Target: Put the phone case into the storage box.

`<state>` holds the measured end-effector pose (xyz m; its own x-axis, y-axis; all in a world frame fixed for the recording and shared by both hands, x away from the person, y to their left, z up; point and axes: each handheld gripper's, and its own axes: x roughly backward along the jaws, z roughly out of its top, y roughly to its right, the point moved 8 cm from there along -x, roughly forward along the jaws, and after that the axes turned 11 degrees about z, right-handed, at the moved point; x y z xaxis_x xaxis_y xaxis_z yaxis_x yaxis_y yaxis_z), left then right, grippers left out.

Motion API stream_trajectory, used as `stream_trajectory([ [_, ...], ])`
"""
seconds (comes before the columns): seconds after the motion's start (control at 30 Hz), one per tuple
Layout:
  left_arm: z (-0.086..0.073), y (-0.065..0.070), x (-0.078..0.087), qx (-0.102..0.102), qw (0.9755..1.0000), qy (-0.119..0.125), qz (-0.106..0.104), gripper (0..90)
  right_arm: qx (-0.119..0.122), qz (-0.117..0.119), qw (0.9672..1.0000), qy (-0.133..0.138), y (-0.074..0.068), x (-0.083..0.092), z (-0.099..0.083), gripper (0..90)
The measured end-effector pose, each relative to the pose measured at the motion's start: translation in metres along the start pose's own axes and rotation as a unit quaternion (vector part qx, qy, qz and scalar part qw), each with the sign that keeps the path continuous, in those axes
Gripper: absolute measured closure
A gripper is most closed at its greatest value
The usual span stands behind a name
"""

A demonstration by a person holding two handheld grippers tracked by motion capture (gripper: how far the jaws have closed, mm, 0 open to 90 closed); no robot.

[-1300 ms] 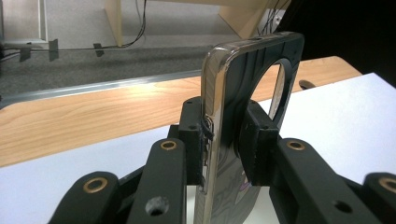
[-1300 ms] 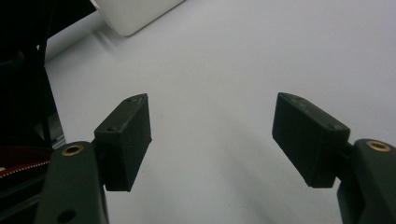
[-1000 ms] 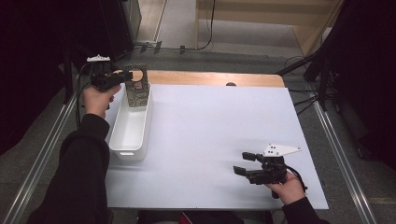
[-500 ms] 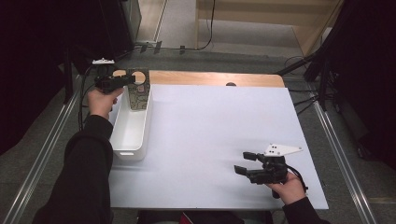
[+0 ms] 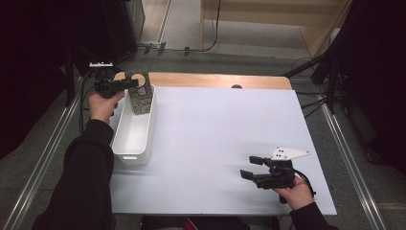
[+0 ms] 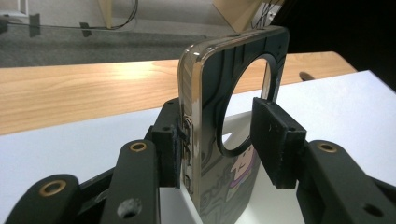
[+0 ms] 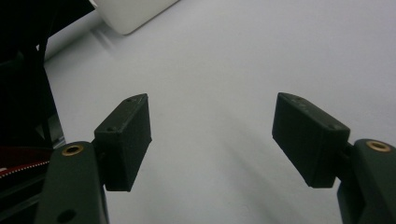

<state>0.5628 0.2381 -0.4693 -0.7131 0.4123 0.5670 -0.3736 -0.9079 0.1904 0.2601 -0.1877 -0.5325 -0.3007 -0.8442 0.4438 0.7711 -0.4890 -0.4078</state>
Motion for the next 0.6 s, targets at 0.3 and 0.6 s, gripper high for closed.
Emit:
stream_trajectory([
  [0.3, 0.0026, 0.0026, -0.0026, -0.020, 0.9997, 0.015, 0.009, 41.1, 0.000, -0.001, 1.0000, 0.002, 0.0004, 0.0011, 0.0003, 27.1],
  [0.6, 0.0024, 0.0029, 0.0002, -0.022, 0.9997, 0.006, 0.012, 32.9, 0.000, 0.000, 1.0000, 0.002, 0.0005, 0.0006, 0.0000, 27.1],
])
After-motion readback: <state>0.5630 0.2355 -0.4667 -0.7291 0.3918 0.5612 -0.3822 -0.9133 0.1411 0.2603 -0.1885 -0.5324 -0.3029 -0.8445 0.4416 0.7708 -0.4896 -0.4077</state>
